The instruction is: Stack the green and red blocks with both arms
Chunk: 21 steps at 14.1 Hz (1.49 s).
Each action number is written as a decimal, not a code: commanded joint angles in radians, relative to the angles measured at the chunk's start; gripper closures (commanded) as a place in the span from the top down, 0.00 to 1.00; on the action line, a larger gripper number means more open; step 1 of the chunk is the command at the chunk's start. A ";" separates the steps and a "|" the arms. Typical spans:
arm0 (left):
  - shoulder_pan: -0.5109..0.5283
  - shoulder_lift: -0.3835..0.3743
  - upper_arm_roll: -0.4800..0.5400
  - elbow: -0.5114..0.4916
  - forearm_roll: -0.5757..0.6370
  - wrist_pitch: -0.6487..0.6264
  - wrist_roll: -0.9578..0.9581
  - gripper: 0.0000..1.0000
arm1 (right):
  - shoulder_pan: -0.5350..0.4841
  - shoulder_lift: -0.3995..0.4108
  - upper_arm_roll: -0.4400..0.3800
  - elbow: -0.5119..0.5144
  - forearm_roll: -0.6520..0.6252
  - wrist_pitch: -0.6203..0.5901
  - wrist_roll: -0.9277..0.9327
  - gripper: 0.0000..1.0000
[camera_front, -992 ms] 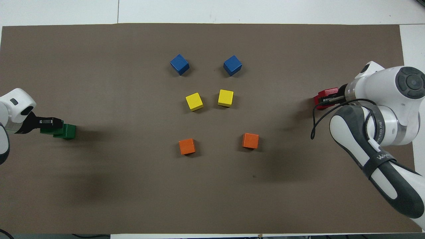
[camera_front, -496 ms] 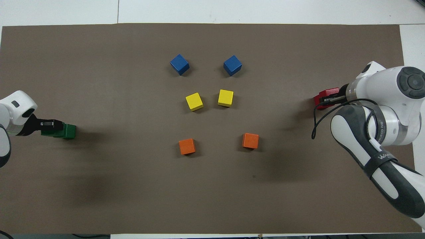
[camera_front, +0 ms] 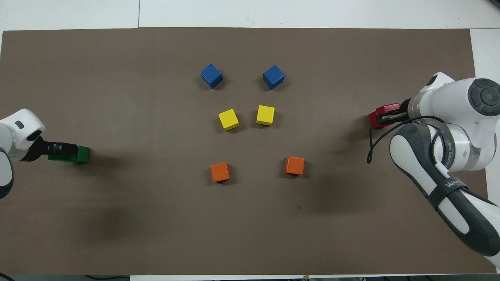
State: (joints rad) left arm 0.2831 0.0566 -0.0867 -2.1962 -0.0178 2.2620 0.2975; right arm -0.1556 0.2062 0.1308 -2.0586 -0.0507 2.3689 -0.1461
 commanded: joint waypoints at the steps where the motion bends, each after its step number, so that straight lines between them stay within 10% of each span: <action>1: 0.018 -0.035 -0.010 -0.036 0.015 0.024 0.025 1.00 | -0.013 -0.016 0.009 -0.026 0.012 0.027 0.011 0.90; 10: -0.004 -0.012 -0.013 0.264 0.012 -0.178 -0.050 1.00 | -0.015 -0.017 0.009 -0.005 0.012 -0.014 0.008 1.00; 21: -0.126 -0.026 -0.022 0.512 0.015 -0.542 -0.270 1.00 | 0.008 -0.292 0.010 0.312 0.034 -0.688 0.000 1.00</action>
State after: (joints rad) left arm 0.1867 0.0473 -0.1121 -1.6969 -0.0180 1.7630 0.0419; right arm -0.1390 -0.1046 0.1377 -1.8291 -0.0439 1.7770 -0.1460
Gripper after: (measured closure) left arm 0.000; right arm 0.000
